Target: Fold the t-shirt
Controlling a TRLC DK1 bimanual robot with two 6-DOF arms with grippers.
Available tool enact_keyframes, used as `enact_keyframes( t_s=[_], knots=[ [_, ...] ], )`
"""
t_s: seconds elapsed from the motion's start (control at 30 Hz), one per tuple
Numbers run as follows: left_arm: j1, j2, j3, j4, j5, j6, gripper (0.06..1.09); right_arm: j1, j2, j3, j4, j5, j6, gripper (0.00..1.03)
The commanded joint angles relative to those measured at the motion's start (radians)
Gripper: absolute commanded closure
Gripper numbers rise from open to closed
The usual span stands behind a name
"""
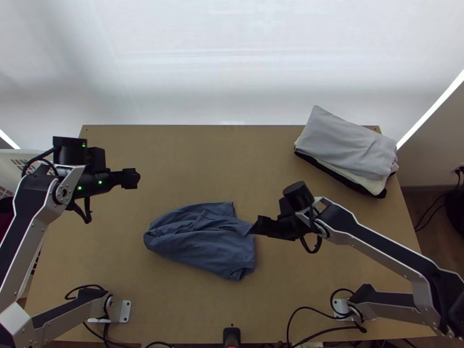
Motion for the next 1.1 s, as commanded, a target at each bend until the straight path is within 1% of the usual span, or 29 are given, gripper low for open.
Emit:
enact_keyframes(
  t_s=[0.0,0.03,0.07,0.13,0.17,0.2,0.23,0.27,0.43,0.47,0.5,0.57,0.67,0.7,0.73,0.8,0.9,0.93,1.0,1.03,1.07],
  knots=[
    [0.012,-0.009,-0.003,0.007,0.007,0.018,0.11,0.009,0.056,0.023,0.015,-0.027,0.059,0.39],
    [0.012,-0.007,0.000,0.007,0.007,0.018,0.11,0.009,0.062,0.021,0.018,-0.027,0.064,0.57],
    [0.012,-0.007,0.003,0.007,0.007,0.018,0.11,0.009,0.070,0.021,0.024,-0.027,0.069,0.68],
    [0.010,-0.006,0.010,0.007,0.007,0.018,0.11,0.010,0.097,0.026,0.035,-0.030,0.070,0.69],
    [0.012,-0.004,0.015,0.007,0.007,0.017,0.11,0.010,0.113,0.030,0.035,-0.036,0.067,0.67],
    [0.012,-0.003,0.021,0.005,0.007,0.017,0.11,0.012,0.126,0.030,0.035,-0.050,0.061,0.56],
    [0.012,0.000,0.027,0.002,0.007,0.017,0.11,0.012,0.133,0.030,0.035,-0.055,0.056,0.42],
    [0.012,0.002,0.032,0.001,0.007,0.017,0.11,0.017,0.137,0.029,0.035,-0.056,0.055,0.37],
    [0.012,0.004,0.047,-0.007,0.007,0.015,0.11,0.038,0.163,0.015,0.049,-0.056,0.055,0.38],
    [0.012,0.004,0.050,-0.007,0.007,0.015,0.11,0.038,0.171,0.014,0.054,-0.056,0.055,0.39],
    [0.012,0.004,0.053,-0.009,0.007,0.015,0.11,0.040,0.176,0.014,0.057,-0.056,0.053,0.50],
    [0.013,0.002,0.060,-0.010,0.005,0.013,0.11,0.041,0.172,0.003,0.100,-0.056,0.059,0.76],
    [0.013,-0.001,0.061,-0.012,0.004,0.013,0.11,0.041,0.203,0.007,0.109,-0.056,0.079,0.79],
    [0.013,-0.003,0.061,-0.013,0.004,0.013,0.11,0.040,0.220,0.004,0.109,-0.056,0.096,0.83],
    [0.015,-0.004,0.061,-0.013,0.004,0.012,0.11,0.036,0.232,0.001,0.109,-0.056,0.098,0.85],
    [0.018,-0.009,0.063,-0.015,0.002,0.013,0.11,0.033,0.241,-0.008,0.109,-0.056,0.095,0.85],
    [0.025,-0.013,0.063,-0.018,0.002,0.015,0.11,0.035,0.246,-0.011,0.109,-0.056,0.087,0.85],
    [0.029,-0.015,0.064,-0.021,0.002,0.015,0.11,0.035,0.246,-0.009,0.109,-0.056,0.084,0.84],
    [0.032,-0.016,0.064,-0.024,0.002,0.015,0.11,0.040,0.232,-0.006,0.109,-0.056,0.075,0.77],
    [0.032,-0.016,0.063,-0.025,0.002,0.017,0.11,0.047,0.218,-0.005,0.109,-0.056,0.069,0.77],
    [0.032,-0.018,0.063,-0.025,0.002,0.017,0.11,0.056,0.194,-0.005,0.110,-0.055,0.050,0.85]
  ],
)
